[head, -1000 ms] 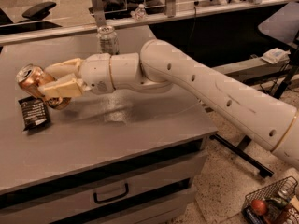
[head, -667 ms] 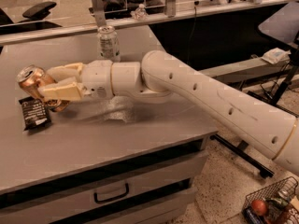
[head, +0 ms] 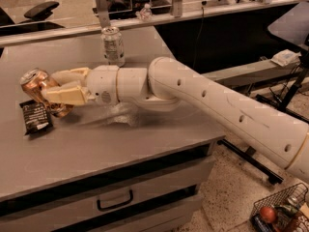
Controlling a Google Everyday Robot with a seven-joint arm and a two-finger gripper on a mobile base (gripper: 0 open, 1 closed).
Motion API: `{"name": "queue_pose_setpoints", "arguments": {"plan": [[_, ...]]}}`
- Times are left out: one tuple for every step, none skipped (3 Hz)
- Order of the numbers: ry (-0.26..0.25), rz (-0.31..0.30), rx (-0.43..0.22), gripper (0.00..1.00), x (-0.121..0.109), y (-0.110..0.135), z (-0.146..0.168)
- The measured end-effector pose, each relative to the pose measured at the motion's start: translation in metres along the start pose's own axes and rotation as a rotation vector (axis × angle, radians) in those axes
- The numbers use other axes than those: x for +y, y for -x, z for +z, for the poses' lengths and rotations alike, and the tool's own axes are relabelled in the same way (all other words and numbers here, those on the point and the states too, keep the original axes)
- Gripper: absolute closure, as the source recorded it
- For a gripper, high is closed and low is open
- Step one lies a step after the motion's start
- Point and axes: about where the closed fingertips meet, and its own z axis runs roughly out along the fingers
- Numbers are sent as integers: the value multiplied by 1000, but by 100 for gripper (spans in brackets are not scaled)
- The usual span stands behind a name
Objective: Move orange can near rxbar chocolate
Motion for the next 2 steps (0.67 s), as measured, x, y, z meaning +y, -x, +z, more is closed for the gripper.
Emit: {"name": "queue_pose_setpoints", "arguments": {"plan": [[15, 30, 32, 37, 1, -8, -2], [33, 64, 45, 14, 6, -18, 2]]}}
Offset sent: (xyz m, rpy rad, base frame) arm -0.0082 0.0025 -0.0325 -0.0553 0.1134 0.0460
